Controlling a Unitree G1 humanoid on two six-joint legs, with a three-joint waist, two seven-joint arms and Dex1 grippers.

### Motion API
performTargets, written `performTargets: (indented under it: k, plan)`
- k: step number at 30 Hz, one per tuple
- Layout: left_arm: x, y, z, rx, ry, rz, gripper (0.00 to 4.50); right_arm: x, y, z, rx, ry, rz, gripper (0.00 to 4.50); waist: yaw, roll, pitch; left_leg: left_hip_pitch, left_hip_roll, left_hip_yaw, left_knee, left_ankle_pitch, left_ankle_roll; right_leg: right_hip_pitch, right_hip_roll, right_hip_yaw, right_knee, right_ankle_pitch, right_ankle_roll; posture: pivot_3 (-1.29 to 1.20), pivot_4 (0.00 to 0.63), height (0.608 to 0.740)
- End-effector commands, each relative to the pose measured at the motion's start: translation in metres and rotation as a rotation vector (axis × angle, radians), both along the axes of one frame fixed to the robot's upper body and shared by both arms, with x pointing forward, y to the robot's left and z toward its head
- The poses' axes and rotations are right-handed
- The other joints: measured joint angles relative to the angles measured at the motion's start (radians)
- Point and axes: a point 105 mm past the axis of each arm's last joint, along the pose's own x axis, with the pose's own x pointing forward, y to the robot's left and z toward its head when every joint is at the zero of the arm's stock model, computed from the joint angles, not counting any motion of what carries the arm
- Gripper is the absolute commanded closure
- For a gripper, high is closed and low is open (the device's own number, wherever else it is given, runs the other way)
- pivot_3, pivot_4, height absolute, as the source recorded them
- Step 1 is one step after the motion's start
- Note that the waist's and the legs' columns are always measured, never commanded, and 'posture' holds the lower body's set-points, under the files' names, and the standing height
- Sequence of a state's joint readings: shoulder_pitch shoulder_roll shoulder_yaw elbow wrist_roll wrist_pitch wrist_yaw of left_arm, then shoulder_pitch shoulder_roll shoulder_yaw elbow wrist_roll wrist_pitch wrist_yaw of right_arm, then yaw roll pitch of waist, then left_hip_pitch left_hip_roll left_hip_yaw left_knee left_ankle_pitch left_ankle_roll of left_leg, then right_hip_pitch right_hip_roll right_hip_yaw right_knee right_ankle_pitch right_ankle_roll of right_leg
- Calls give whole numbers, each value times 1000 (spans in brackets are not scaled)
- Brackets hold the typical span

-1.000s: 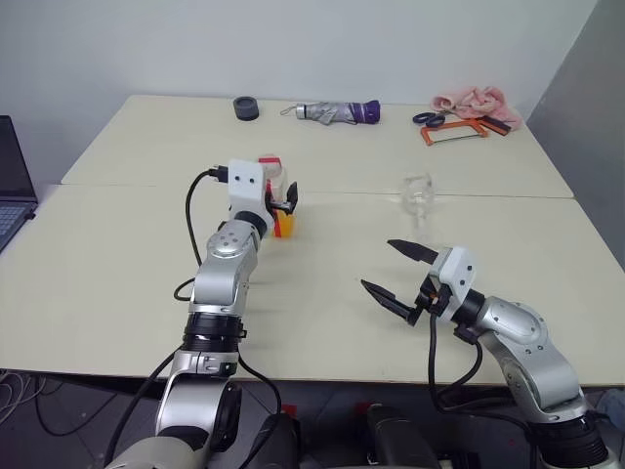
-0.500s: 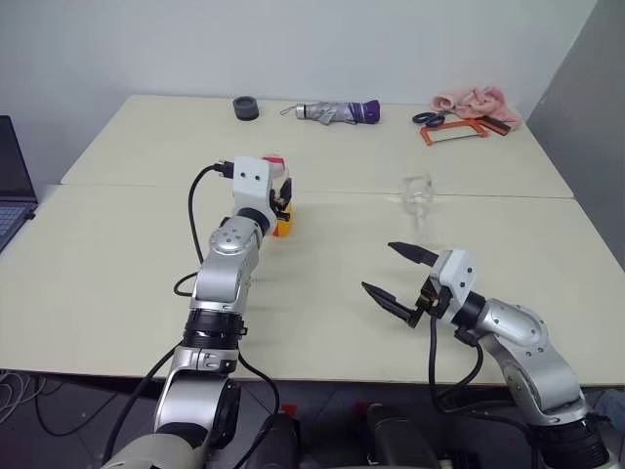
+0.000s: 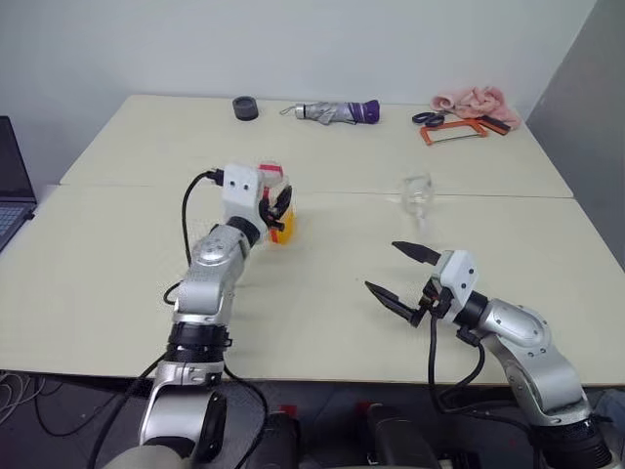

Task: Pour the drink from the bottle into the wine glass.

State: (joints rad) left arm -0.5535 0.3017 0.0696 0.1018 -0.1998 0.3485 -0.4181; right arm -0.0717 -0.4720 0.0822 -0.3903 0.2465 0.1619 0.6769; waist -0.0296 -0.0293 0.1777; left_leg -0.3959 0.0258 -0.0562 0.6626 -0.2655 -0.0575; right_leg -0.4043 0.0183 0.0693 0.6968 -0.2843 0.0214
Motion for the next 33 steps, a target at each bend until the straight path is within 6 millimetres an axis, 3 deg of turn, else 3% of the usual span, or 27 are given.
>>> performTargets:
  k: [1, 9, 17, 23, 33]
  plan:
    - [-23, -21, 17, 26, -79, -248, 2628, -4, -6, 13, -1, -54, -29, 0, 0, 0, 0, 0, 0, 0, 0, 0, 0, 0, 0, 0, 0, 0, 0, 0, 150, 740]
    - [-59, -46, 2, 36, -2, -653, 2630, -10, -5, 34, 120, 7, -10, 0, -1, 0, 0, 0, 0, 0, 0, 0, 0, 0, 0, 0, 0, 0, 0, 0, 150, 740]
    - [-73, -73, 2, 107, -18, -912, 2630, -23, 14, 67, 142, 31, 77, 0, -1, 0, 0, 0, 0, 0, 0, 0, 0, 0, 2, 0, 0, -1, 1, 0, 150, 740]
    - [-72, -84, 5, 127, -20, -1016, 2630, -17, 39, 83, 193, 14, 124, 0, -3, 0, 0, -1, 0, 0, 0, 0, 0, -1, 3, 0, 0, -1, 1, 0, 150, 740]
    - [-66, -96, 4, 177, -62, -1041, 2630, 0, 61, 77, 139, -4, 83, 0, -3, 0, 0, -2, 0, 0, 0, 0, 1, -1, 3, 0, -1, 0, 0, 0, 150, 740]
